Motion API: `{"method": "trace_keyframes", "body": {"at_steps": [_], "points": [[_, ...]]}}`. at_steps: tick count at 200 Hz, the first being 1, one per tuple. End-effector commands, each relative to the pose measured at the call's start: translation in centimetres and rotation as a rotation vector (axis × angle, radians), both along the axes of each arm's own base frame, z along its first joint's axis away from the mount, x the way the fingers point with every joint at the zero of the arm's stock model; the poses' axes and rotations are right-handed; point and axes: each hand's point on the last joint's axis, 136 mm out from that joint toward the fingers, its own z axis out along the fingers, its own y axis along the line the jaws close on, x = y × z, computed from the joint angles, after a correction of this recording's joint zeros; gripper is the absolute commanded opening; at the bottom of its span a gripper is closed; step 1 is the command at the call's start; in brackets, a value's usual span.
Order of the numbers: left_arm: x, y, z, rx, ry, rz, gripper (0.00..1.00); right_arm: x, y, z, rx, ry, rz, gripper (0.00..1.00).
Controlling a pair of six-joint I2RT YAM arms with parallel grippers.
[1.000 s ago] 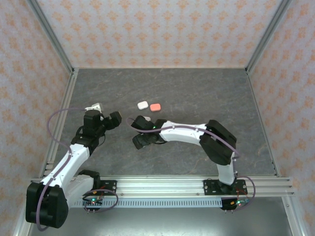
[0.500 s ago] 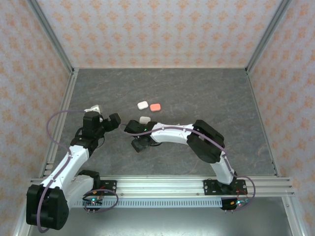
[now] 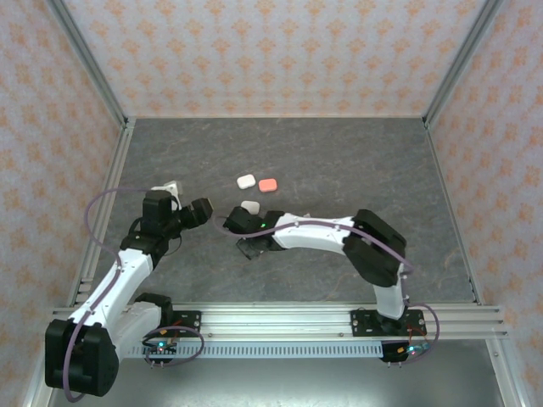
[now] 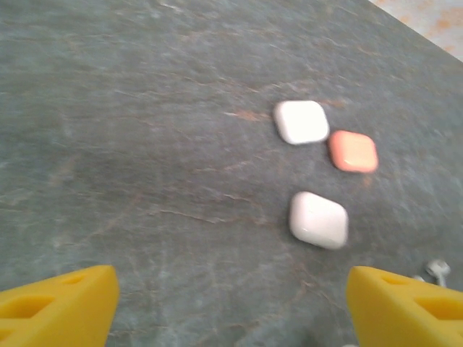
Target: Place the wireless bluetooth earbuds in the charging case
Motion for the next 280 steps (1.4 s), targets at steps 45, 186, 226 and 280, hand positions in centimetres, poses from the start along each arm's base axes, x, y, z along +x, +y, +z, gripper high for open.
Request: {"method": "trace_keyframes", "body": {"at_steps": [45,186,226,280], "points": [[-1.6,-8.9,10.0,-0.274,-0.173,-0.480,0.74,3.1,-2.2,12.1,0.222,-0.392,0.115,0.44],[-3.9,-17.5,12.2,-0.331,-0.192,-0.816,0.43,1.8,-3.2,18.8,0.359,-0.623,0.289,0.44],[-4.0,-18.2,11.9,-0.322,-0.179,-0.838,0.24,1.9,-3.5,18.9,0.354,-0.623,0.279,0.45],[-3.8,-17.9,12.3,-0.290,-0.209,-0.814,0.13,2.0,-4.9,18.7,0.359,-0.533,0.236,0.71]]}}
